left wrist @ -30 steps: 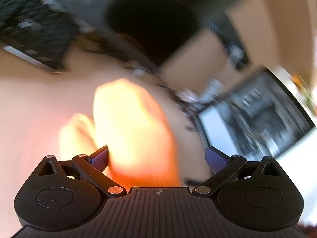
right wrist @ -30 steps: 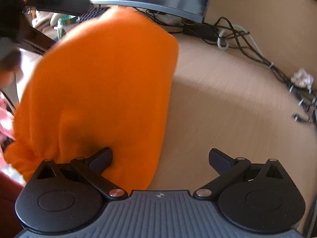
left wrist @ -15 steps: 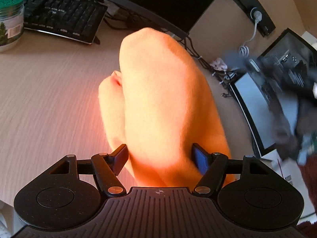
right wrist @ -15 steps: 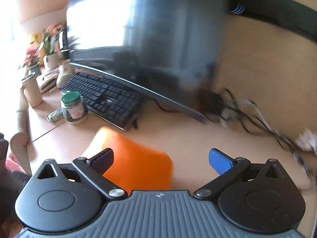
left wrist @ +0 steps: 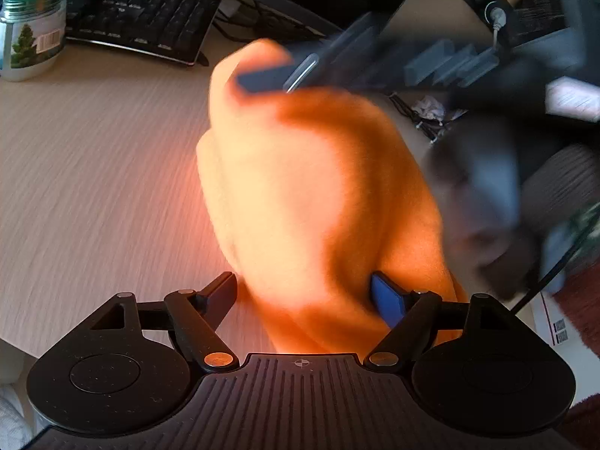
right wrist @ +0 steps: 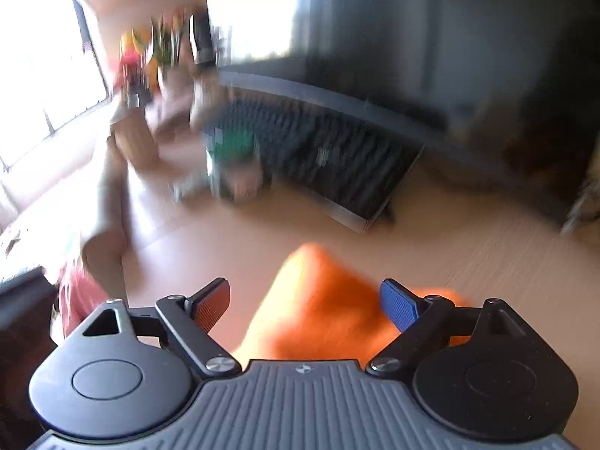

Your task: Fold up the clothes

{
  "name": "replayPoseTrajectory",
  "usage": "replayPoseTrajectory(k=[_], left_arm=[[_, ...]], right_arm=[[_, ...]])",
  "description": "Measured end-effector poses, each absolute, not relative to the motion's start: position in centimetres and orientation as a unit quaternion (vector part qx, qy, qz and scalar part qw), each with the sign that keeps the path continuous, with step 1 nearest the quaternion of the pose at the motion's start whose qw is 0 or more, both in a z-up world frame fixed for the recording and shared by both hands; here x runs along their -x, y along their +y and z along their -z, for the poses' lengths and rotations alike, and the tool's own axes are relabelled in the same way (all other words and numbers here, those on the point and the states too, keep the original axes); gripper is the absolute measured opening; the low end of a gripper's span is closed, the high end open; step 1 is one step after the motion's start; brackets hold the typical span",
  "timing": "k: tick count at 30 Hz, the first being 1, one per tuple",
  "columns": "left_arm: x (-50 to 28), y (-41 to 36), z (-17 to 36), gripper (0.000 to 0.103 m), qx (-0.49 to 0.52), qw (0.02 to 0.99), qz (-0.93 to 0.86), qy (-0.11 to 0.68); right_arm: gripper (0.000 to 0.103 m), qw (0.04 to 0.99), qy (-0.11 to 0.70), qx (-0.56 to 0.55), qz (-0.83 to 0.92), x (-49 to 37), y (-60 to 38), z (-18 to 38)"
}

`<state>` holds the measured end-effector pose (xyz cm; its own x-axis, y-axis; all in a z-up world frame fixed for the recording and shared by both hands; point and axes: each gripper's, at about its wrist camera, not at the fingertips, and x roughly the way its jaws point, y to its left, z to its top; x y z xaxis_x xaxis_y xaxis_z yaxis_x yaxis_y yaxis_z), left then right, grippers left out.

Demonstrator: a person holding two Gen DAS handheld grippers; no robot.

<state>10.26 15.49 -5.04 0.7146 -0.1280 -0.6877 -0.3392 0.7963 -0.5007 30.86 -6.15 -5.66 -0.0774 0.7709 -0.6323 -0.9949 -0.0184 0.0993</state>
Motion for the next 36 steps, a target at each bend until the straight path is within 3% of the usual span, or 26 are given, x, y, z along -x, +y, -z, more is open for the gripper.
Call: replayPoseTrajectory(k=[3, 7, 11, 15, 18, 24, 28, 31, 36], left_arm=[[-10.1, 15.5, 5.1, 0.085, 0.315, 0.871, -0.062, 0.371], [-9.5, 16.2, 4.4, 0.086, 0.318, 0.877, -0.071, 0.354], [-7.7, 18.1, 0.4, 0.084, 0.316, 0.903, -0.076, 0.281], [-9.0, 19.1, -3.7, 0.092, 0.308, 0.928, -0.033, 0.208], [-12.5, 19.3, -4.2, 0.093, 0.317, 0.928, 0.004, 0.198], [-15.5, 20.3, 1.5, 0.092, 0.346, 0.890, -0.072, 0.288], [-15.2, 21.8, 3.8, 0.096, 0.380, 0.871, -0.089, 0.300], [-15.8, 21.8, 4.2, 0.098, 0.373, 0.870, -0.091, 0.311], [-15.6, 21.5, 3.8, 0.098, 0.361, 0.872, -0.101, 0.313]], right_arm=[[0.103, 0.687, 0.209, 0.235, -0.656, -31.4, -8.5, 4.8], [0.103, 0.704, 0.237, 0.258, -0.618, -33.0, -10.8, 6.8], [0.103, 0.713, 0.239, 0.277, -0.598, -32.5, -13.3, 8.9], [0.103, 0.720, 0.235, 0.276, -0.592, -31.8, -14.7, 9.0], [0.103, 0.722, 0.211, 0.293, -0.590, -30.7, -15.2, 8.6], [0.103, 0.708, 0.193, 0.272, -0.622, -28.6, -16.8, 7.3], [0.103, 0.665, 0.210, 0.326, -0.638, -26.1, -16.2, 10.9], [0.103, 0.673, 0.162, 0.367, -0.621, -24.9, -16.3, 13.5], [0.103, 0.661, 0.249, 0.304, -0.640, -28.1, -16.7, 11.1]])
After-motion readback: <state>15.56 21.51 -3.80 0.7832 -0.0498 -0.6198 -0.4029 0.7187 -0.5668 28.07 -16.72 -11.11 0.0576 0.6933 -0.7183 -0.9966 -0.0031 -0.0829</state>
